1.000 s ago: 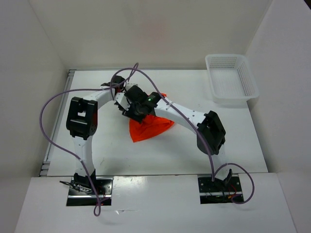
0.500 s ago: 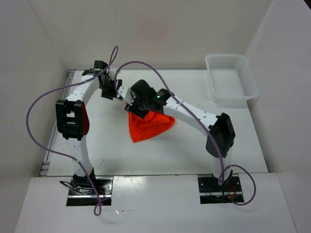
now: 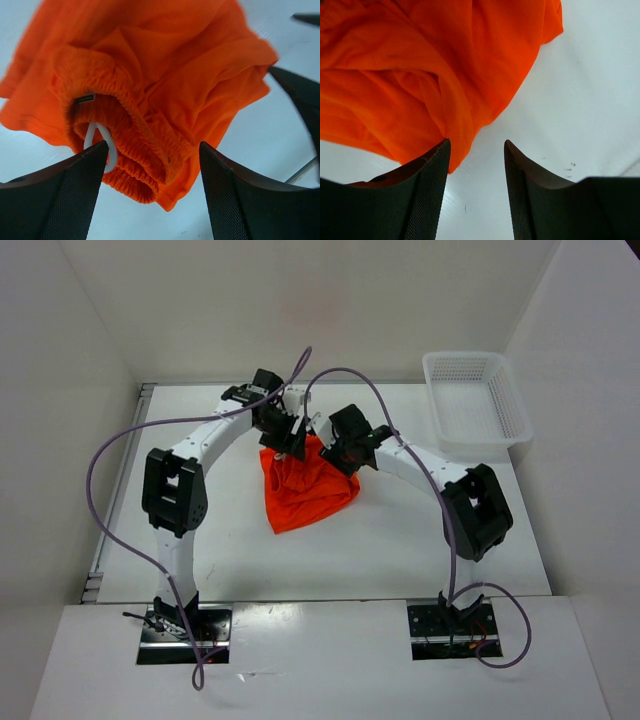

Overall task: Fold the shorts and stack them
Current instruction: Fold the shorts

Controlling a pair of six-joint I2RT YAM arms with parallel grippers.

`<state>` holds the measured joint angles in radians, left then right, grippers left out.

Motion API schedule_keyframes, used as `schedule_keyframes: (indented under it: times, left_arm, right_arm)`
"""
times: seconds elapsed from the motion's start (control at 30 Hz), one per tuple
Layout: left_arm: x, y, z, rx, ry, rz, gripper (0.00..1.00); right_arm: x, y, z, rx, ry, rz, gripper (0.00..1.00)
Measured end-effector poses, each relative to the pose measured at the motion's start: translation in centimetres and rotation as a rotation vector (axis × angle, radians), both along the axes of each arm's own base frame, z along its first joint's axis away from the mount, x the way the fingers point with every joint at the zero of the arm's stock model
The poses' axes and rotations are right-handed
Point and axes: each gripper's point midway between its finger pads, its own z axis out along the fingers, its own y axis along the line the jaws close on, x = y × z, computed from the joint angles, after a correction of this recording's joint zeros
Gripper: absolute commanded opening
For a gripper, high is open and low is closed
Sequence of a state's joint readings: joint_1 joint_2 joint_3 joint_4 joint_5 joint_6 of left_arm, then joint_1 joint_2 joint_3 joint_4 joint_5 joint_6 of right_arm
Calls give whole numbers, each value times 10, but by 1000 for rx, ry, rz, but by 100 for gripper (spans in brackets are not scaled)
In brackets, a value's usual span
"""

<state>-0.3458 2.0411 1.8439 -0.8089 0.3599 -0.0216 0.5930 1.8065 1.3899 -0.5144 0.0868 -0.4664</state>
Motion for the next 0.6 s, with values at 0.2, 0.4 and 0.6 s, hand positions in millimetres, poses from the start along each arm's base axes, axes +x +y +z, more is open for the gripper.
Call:
schedule_keyframes:
  times: [0.2, 0.4, 0.6]
  left_arm:
    - [-16, 9, -47, 77, 108, 10, 75]
    - [-20, 7, -66, 101, 135, -3, 28]
    - [-20, 9, -76, 115, 142, -10, 0]
  right_arm:
    - [9, 1, -11, 14, 1, 7, 53]
    - [4, 6, -17, 35, 27, 44, 53]
    - [-1, 14, -18, 72, 53, 83, 53]
